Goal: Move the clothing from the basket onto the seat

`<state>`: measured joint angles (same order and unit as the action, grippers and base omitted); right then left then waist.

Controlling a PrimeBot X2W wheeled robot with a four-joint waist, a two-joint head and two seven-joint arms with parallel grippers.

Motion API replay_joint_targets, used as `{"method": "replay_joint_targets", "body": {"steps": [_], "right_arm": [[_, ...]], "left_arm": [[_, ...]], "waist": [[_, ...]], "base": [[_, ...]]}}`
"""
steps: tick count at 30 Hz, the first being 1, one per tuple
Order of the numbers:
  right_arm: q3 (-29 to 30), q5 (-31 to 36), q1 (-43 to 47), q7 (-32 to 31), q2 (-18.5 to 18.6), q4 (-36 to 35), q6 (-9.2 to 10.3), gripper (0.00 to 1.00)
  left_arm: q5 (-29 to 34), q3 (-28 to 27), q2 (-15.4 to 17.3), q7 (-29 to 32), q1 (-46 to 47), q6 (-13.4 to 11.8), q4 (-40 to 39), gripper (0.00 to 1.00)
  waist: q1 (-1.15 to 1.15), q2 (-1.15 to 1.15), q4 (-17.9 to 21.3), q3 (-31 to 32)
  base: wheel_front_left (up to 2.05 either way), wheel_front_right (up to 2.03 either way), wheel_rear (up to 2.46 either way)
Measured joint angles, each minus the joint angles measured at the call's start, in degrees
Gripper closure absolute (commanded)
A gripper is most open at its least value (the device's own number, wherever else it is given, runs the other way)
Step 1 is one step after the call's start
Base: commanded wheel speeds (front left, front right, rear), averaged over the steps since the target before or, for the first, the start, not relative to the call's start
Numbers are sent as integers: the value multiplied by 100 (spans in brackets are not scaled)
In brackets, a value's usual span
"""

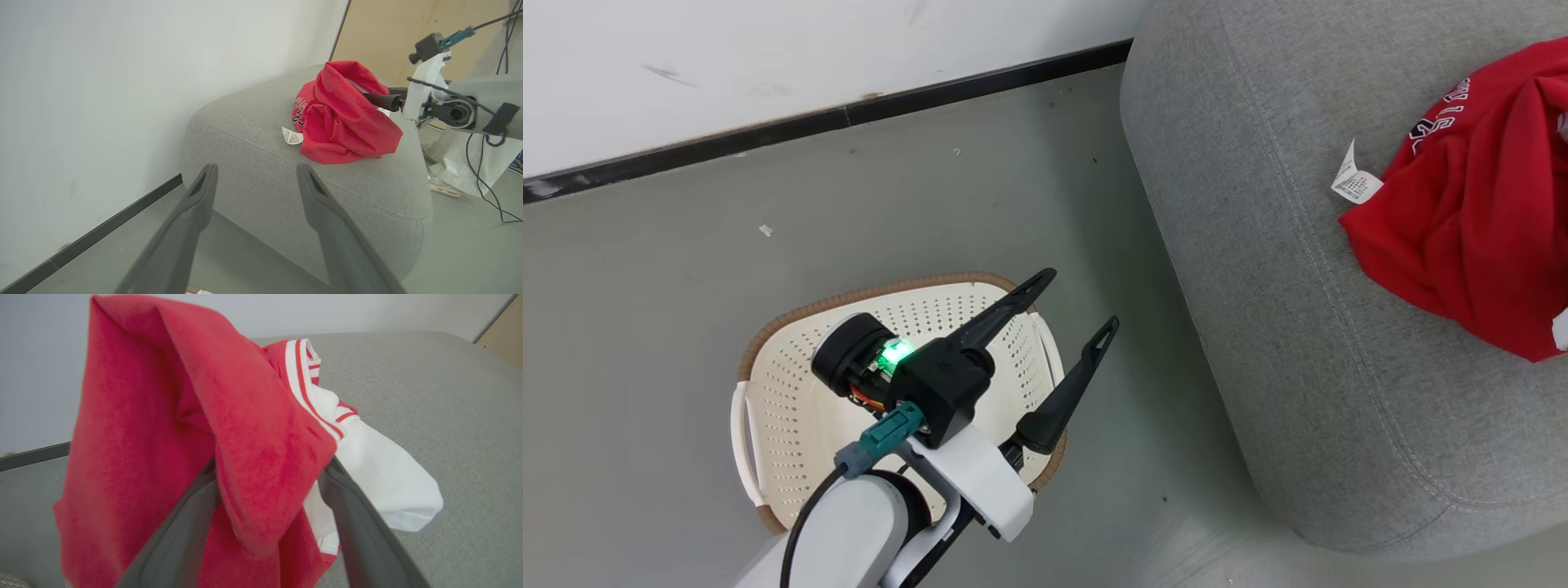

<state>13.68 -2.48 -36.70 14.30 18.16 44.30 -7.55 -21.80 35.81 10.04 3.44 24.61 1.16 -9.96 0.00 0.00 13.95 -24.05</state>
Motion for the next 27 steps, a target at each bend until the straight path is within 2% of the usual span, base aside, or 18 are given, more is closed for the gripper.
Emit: {"method": "replay_joint_targets", "body": {"steps": [10, 20, 27], "right_arm": [[7, -110, 534, 12, -105, -539, 1, 0], [-5, -187, 973, 14, -314, -1573, 1, 0], [-342, -188, 1092, 15, -416, -2175, 0, 0]], "left_arm": [[-87, -401, 69, -182, -44, -216, 191, 0], [-112, -856, 114, -516, -248, -512, 398, 0], [-207, -1260, 134, -806, -549, -771, 542, 0]], "waist": [[0, 0, 193, 193], [0, 0, 301, 462], [0, 0, 265, 677]], "base": [[0, 0, 0], [0, 0, 0], [0, 0, 0]]}}
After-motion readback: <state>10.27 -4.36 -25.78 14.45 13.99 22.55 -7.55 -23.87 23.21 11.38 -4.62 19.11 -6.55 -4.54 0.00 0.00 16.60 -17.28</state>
